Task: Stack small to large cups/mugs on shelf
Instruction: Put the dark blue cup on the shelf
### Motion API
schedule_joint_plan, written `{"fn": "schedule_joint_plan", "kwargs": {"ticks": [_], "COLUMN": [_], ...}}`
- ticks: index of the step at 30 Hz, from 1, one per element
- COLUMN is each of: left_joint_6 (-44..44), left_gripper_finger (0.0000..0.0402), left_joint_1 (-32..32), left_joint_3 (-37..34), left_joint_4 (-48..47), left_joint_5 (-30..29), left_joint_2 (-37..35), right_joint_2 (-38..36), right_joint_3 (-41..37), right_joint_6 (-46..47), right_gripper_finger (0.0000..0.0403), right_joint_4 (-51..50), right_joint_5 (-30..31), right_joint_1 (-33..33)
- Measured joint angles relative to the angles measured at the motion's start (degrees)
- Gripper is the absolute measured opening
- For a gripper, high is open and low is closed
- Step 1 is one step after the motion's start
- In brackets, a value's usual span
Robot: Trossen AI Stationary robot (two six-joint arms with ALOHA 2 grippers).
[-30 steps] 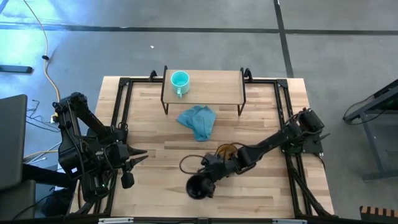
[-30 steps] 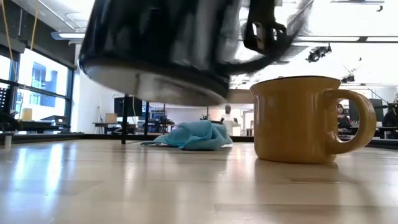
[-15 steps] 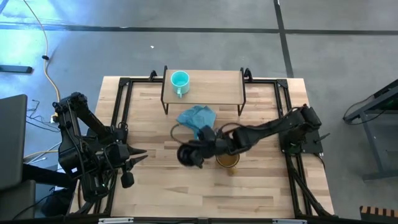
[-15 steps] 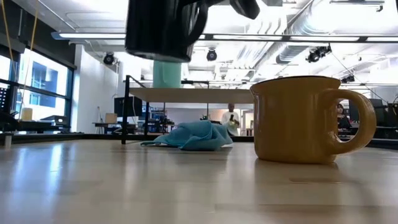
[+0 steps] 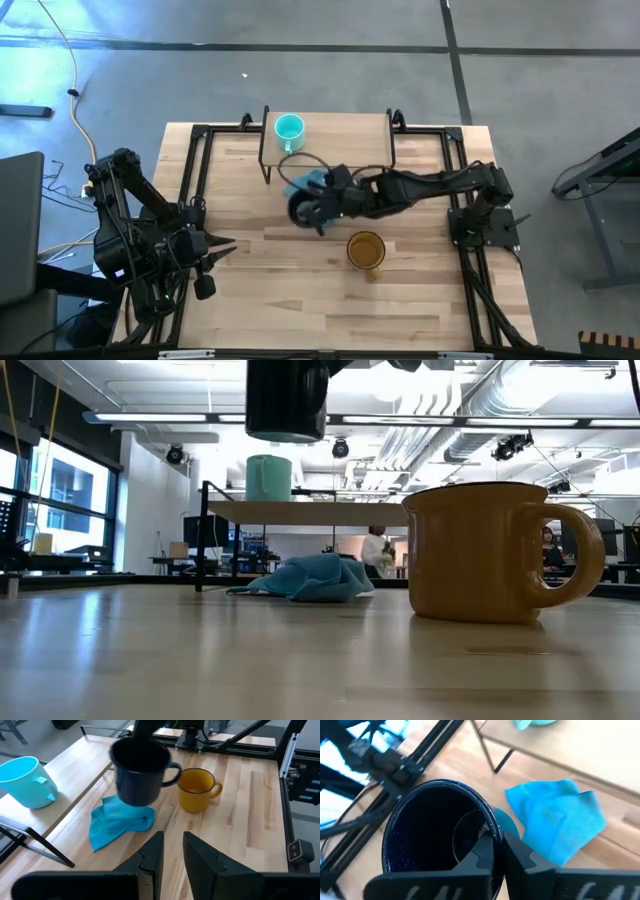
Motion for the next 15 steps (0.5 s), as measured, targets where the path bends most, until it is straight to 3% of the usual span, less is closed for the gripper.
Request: {"fn": "schedule_joint_plan", "kwargs": {"ticks": [15], "left_joint_6": [-0.5], "left_gripper_finger": [0.0062], "left_joint_1": [0.0], "left_joint_3": [0.0], "left_joint_4": [-0.5], "left_joint_5": [-0.6], "left_joint_2": [0.0], "right_joint_2": [-0.3], "right_joint_3": [1.0], "right_joint_6": [-0.5], "right_gripper_finger": [0.0], "right_joint_4": [-5.8], "right_joint_5": [-4.3], "right_joint_1": [-8.9]}}
